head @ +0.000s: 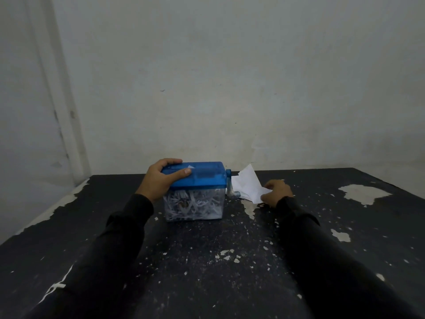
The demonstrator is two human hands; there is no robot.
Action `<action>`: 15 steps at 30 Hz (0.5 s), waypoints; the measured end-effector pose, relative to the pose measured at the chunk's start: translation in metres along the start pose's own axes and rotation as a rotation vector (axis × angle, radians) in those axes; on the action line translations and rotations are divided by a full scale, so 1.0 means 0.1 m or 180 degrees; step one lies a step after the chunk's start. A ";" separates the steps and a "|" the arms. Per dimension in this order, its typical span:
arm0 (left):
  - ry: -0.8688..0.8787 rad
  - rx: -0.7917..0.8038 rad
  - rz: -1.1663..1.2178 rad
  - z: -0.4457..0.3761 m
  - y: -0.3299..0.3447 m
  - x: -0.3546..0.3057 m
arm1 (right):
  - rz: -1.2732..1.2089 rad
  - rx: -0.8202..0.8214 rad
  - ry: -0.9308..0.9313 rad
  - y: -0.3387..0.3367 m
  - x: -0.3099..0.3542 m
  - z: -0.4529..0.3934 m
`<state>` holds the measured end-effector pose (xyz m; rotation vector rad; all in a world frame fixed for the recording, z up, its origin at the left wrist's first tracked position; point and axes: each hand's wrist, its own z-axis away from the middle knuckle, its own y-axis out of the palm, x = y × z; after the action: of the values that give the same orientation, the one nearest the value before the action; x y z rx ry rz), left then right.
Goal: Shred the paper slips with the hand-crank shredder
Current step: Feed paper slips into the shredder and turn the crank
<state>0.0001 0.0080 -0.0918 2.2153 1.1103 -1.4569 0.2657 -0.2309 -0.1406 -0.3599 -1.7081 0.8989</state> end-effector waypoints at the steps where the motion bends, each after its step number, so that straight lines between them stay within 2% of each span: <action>1: 0.0000 -0.0003 0.0005 0.00 0.00 0.00 | 0.0006 0.0068 0.0036 0.00 0.02 0.01; 5: 0.0016 0.0023 0.0027 0.00 -0.01 0.00 | 0.0222 0.0332 0.0028 0.00 0.04 -0.04; 11: 0.0002 0.0020 0.0038 0.00 -0.01 0.00 | 0.0147 -0.0096 0.0382 0.16 0.14 -0.19; 15: 0.0009 0.0037 0.0066 0.00 -0.02 0.00 | 0.0217 0.0054 0.0602 0.23 0.12 -0.33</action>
<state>-0.0007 0.0096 -0.0916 2.2308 1.0792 -1.4559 0.2875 -0.1950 -0.1460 -0.4791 -1.5214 0.8989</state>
